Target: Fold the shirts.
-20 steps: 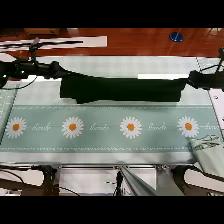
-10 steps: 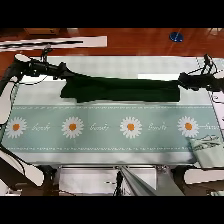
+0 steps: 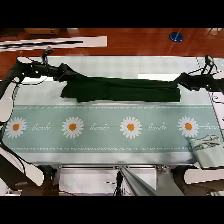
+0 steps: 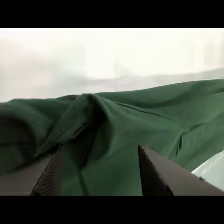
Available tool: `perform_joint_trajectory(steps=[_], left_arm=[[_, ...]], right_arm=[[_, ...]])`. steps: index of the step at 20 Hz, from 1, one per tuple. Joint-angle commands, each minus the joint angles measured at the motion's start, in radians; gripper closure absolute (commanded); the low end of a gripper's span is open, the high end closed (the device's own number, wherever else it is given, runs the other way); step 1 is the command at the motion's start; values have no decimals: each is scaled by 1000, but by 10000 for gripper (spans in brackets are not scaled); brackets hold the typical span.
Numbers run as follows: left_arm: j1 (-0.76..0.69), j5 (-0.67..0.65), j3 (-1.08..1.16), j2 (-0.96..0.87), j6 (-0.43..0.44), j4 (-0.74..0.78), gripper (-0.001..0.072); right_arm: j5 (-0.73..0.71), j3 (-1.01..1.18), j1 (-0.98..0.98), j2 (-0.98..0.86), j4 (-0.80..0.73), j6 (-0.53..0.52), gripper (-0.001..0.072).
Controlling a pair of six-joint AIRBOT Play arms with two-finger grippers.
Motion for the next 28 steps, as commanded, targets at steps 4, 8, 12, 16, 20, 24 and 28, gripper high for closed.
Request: perform_joint_trajectory(steps=[4,8,12,16,20,24,28], left_arm=[[119,-112,1,68,-26,0,184],[115,-127,1,111,-25,26,184],[101,-130,1,128,-25,25,184],[78,-139,1,128,-25,25,184],[64,-144,1,150,-25,25,256],[16,-150,1,212,-33,24,672],[-93,-153,1,265,-150,24,681]], right_arm=[[240,3,-161,69,-56,86,172],[375,3,-192,-29,141,38,169],[343,3,-111,-115,201,32,169],[248,3,5,-174,261,-8,424],[226,74,16,-88,333,-95,684],[266,111,-5,79,195,-37,685],[379,111,-6,167,100,-3,685]])
